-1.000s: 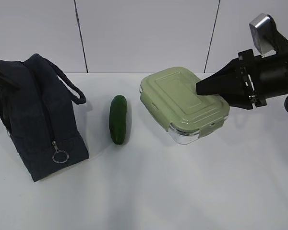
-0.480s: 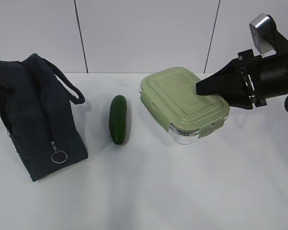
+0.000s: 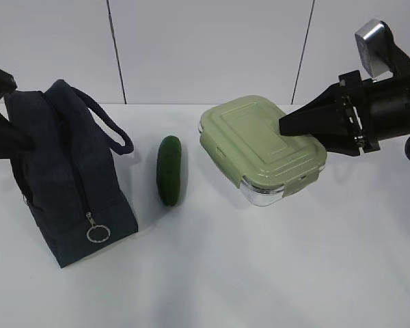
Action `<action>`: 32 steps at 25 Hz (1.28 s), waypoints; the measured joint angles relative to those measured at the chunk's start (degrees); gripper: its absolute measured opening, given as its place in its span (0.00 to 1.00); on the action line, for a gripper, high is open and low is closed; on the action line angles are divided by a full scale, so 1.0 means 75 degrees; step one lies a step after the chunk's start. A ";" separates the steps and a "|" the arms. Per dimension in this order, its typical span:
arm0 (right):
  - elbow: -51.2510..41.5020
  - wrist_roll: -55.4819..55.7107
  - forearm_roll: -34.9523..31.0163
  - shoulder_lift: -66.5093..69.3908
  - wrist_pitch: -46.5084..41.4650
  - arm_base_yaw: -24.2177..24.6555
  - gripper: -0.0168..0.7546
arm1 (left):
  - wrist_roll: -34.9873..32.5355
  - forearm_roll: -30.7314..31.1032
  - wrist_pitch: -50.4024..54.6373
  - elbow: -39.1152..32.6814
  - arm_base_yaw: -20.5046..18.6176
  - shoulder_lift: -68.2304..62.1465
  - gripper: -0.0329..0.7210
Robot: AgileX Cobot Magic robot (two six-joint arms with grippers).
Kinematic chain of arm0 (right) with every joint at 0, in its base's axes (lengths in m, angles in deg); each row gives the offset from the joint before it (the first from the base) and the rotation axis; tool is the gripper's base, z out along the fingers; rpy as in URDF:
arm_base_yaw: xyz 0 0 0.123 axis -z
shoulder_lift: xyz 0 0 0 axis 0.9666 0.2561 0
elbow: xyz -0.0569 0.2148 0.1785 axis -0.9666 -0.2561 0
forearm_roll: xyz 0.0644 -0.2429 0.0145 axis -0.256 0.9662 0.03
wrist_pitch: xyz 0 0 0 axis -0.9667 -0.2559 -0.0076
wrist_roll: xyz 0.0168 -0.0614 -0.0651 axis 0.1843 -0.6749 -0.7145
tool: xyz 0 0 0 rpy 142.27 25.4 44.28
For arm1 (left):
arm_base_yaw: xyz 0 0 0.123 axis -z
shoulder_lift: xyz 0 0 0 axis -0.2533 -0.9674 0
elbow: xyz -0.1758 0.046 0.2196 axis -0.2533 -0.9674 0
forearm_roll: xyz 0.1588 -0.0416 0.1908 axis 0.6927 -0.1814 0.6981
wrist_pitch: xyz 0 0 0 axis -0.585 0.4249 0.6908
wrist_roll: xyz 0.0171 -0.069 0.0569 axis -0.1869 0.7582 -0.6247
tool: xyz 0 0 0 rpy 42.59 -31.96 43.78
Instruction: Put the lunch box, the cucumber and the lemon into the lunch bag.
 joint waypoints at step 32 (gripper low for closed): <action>0.1345 0.2439 0.1305 -0.1091 0.1666 -0.1439 0.52 | 0.0856 0.0735 -0.0145 0.0000 0.1778 0.0629 0.09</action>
